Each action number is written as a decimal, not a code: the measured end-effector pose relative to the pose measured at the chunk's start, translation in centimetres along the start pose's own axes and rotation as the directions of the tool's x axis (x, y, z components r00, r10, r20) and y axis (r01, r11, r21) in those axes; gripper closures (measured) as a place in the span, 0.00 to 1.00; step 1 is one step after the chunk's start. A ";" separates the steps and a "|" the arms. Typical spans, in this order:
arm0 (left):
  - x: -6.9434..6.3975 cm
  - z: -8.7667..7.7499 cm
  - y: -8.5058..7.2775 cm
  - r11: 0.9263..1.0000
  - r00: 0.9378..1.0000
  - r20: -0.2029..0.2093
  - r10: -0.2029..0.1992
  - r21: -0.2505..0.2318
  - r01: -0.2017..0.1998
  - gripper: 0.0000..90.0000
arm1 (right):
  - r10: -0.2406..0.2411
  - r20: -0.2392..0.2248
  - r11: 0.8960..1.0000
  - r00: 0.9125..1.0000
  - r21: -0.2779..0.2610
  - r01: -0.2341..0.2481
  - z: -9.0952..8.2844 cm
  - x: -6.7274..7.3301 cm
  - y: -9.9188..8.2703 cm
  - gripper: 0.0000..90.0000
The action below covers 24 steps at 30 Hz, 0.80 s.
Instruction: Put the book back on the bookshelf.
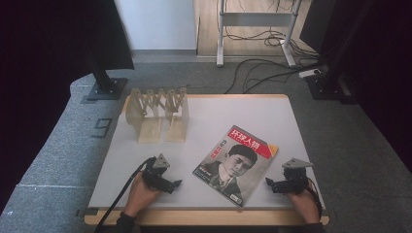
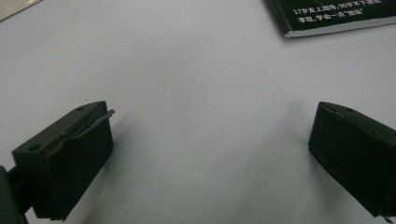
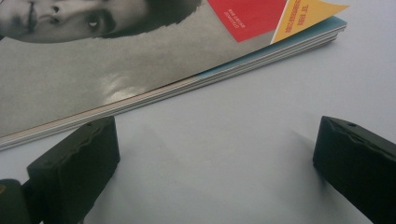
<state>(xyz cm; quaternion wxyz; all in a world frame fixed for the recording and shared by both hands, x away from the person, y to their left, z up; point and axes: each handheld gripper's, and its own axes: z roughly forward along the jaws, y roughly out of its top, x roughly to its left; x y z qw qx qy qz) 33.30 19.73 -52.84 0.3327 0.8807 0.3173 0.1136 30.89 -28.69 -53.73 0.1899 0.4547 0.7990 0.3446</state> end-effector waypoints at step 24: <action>-1.3 1.3 3.9 0.996 0.995 0.059 0.086 -0.012 -0.085 0.01 | 0.003 -0.033 0.999 0.999 -0.039 -0.004 -0.8 -0.1 1.4 0.05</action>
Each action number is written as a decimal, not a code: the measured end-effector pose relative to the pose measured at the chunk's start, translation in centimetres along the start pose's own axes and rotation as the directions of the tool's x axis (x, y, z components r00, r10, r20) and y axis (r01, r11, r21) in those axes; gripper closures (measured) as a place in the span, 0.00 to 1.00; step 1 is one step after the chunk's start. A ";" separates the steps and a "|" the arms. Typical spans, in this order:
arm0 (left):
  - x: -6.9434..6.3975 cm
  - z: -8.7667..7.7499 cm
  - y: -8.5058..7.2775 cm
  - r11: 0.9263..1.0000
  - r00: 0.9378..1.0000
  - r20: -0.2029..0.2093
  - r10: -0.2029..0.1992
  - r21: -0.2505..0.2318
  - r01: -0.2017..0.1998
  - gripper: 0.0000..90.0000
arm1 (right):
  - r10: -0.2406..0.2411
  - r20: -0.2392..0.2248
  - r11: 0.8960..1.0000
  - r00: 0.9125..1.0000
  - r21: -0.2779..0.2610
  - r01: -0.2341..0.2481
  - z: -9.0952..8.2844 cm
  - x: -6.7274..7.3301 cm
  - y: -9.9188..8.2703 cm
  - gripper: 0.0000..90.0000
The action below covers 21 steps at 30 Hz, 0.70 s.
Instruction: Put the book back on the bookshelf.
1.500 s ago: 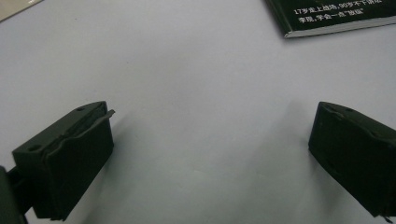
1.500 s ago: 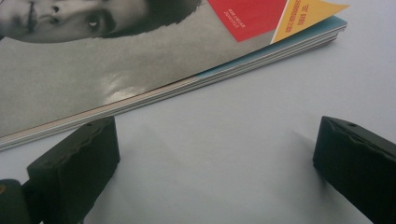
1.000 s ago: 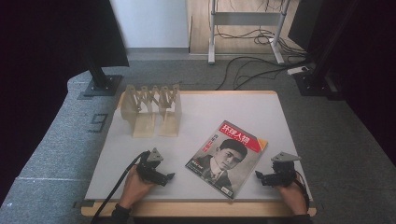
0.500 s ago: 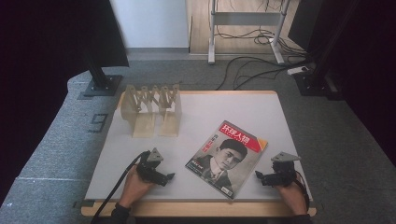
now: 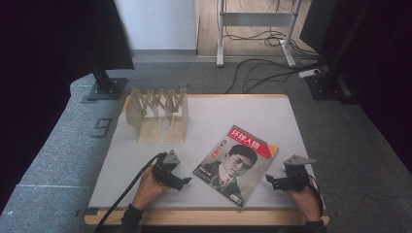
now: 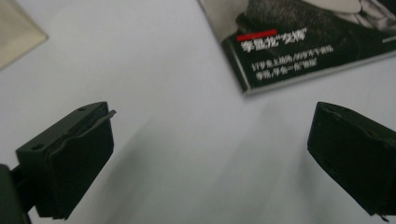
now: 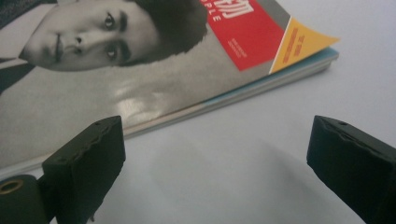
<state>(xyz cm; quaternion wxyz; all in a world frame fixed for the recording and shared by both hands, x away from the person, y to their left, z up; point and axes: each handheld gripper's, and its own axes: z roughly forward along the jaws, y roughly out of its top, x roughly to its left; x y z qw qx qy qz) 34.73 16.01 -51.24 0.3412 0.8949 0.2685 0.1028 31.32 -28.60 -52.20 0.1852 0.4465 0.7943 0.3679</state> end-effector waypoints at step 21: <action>-1.1 4.0 2.6 0.993 0.986 0.130 0.105 0.035 -0.110 0.03 | 0.000 -0.040 1.000 0.999 0.023 0.001 4.0 0.5 2.1 0.08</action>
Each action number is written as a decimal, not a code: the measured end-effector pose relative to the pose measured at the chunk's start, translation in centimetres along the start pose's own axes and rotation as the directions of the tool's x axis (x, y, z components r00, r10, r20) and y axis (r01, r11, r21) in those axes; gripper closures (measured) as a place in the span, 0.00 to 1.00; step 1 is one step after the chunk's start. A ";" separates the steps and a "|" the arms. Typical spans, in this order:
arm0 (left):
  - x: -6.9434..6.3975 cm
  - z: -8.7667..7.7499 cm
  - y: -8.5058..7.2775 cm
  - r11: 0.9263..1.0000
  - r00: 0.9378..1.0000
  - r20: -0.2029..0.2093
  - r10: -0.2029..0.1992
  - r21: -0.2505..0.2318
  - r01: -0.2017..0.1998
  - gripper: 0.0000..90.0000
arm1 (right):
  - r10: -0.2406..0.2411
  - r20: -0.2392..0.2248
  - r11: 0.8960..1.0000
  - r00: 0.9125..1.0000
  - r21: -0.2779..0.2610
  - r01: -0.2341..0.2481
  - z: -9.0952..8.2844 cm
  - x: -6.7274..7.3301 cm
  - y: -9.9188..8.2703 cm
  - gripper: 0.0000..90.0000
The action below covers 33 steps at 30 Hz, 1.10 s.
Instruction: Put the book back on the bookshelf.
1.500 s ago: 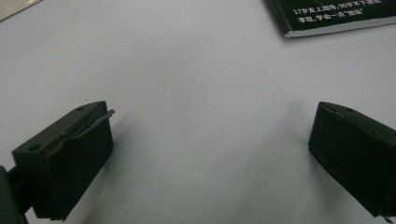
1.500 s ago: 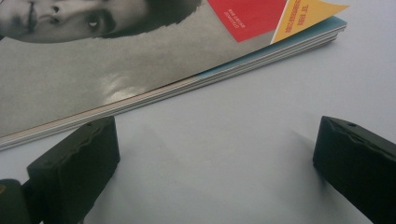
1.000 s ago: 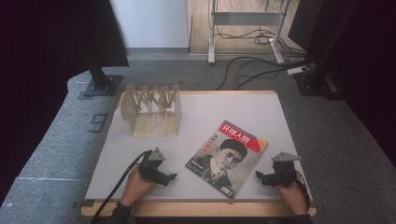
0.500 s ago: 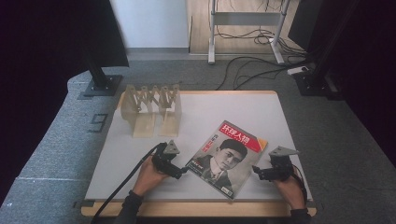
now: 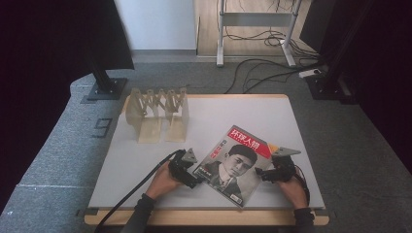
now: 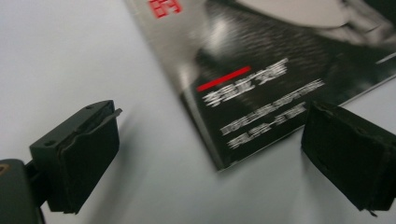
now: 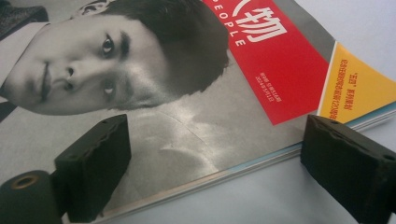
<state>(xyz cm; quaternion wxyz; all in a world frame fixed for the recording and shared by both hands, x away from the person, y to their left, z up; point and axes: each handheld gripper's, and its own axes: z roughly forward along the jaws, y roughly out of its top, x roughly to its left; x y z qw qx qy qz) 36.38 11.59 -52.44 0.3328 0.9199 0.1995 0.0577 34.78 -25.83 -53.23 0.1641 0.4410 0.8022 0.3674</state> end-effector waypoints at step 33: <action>-2.4 -1.1 -1.5 0.996 0.996 -0.016 -0.085 -0.020 0.085 0.00 | -0.065 -0.049 0.997 0.997 0.036 0.067 4.8 -0.3 4.3 0.00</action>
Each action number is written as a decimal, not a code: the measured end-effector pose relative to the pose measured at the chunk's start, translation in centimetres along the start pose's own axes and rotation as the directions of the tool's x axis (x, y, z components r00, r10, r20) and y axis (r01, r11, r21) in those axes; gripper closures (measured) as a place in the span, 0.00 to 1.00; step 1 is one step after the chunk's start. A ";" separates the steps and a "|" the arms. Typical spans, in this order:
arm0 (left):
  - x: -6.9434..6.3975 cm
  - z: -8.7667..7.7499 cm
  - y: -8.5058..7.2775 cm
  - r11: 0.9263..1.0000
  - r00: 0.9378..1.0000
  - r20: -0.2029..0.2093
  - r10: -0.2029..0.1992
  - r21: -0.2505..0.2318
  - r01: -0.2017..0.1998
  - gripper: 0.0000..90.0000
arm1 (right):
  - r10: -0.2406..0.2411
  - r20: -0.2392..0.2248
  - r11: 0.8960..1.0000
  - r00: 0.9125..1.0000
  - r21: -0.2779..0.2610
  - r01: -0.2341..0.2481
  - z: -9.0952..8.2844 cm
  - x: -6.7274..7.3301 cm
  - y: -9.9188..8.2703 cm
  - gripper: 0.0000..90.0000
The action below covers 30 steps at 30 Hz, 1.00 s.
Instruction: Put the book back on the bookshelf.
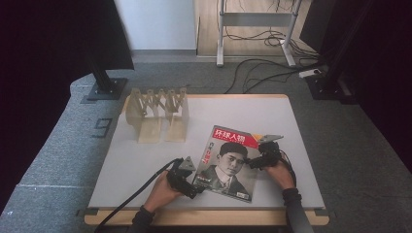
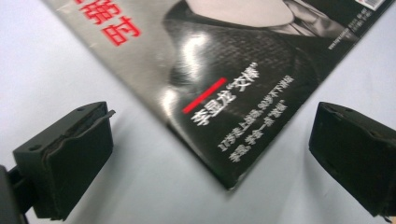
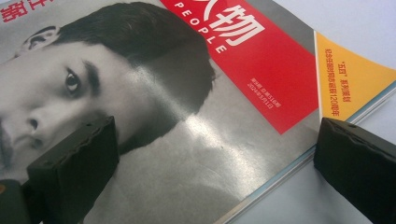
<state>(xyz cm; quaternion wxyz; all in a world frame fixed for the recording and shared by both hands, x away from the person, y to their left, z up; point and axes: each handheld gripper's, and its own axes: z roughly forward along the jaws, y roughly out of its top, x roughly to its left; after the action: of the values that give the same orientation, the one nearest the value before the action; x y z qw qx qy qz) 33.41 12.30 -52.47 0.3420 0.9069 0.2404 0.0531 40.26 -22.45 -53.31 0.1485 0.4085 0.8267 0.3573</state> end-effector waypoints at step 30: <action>-0.3 0.4 -0.2 1.000 0.998 -0.060 0.025 -0.007 -0.025 0.00 | 0.042 0.044 0.999 0.998 0.009 -0.042 1.3 -5.1 3.3 0.10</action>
<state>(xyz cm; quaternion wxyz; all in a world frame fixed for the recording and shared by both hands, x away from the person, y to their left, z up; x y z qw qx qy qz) 33.21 12.03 -52.88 0.3376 0.9064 0.2390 0.0856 46.04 -24.50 -52.09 0.1570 0.4343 0.8163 0.3470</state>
